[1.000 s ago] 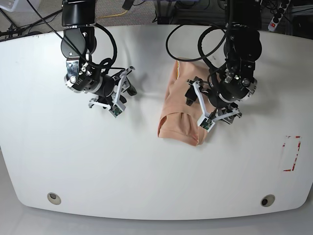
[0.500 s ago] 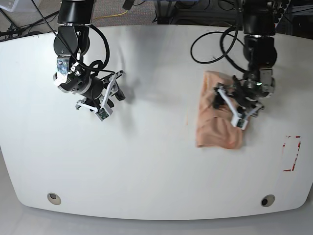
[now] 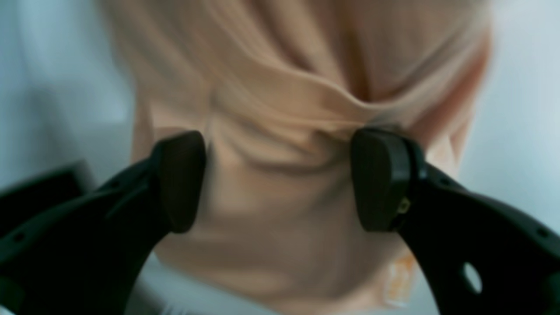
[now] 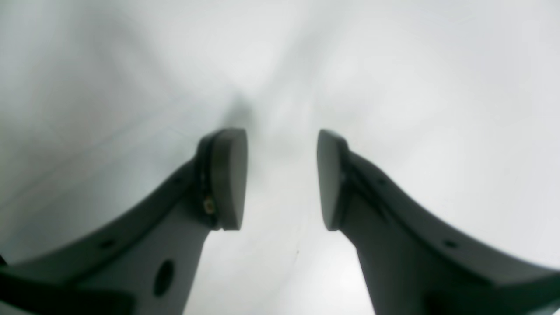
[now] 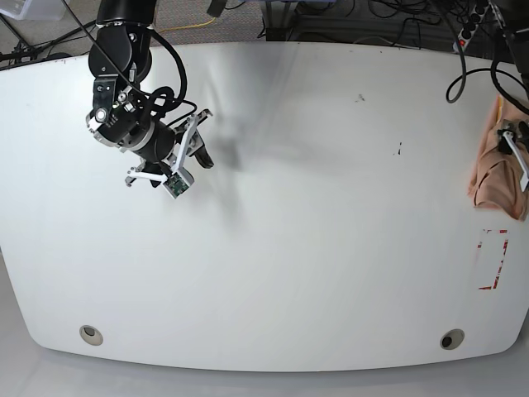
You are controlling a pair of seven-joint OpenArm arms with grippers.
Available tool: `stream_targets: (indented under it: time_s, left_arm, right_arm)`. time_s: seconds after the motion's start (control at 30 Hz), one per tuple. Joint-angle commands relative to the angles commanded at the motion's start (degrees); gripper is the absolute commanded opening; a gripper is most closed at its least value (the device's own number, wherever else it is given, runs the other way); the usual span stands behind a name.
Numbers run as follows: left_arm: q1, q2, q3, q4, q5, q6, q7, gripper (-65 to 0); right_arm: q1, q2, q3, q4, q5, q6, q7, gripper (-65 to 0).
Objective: Fold the T-shirt properly
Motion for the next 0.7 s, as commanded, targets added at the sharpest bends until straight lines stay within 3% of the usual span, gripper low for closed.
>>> stream_targets:
  time_s: [0.07, 0.17, 0.33, 0.57, 0.7]
  left_arm:
    - [0.8, -0.6, -1.8, 0.1, 0.0, -2.8, 0.0, -18.5]
    - [1.6, -0.7, -7.5, 2.2, 0.1, -2.8, 0.6, -24.3]
    - [3.1, 1.1, -11.3, 14.5, 0.1, -2.8, 8.6, -25.0]
    - [12.9, 10.6, -14.1, 37.2, 0.4, -2.8, 9.9, -25.0]
    - [15.6, 18.8, -15.4, 44.9, 0.4, -2.8, 9.8, -25.1]
  right_arm:
    - [-0.3, 0.0, -0.1, 0.4, 0.0, 0.00, 0.0, -41.1]
    - [-0.5, 0.0, -0.1, 0.4, 0.0, 0.00, 0.0, -41.1]
    - [-1.8, 0.8, 0.1, 0.9, -0.3, 0.00, 0.1, -41.1]
    - [-1.8, 1.5, 0.1, 1.1, 0.0, 0.00, 0.3, -41.1]
    - [-1.6, 1.5, 0.1, 1.1, -0.4, 0.00, 0.4, -41.1]
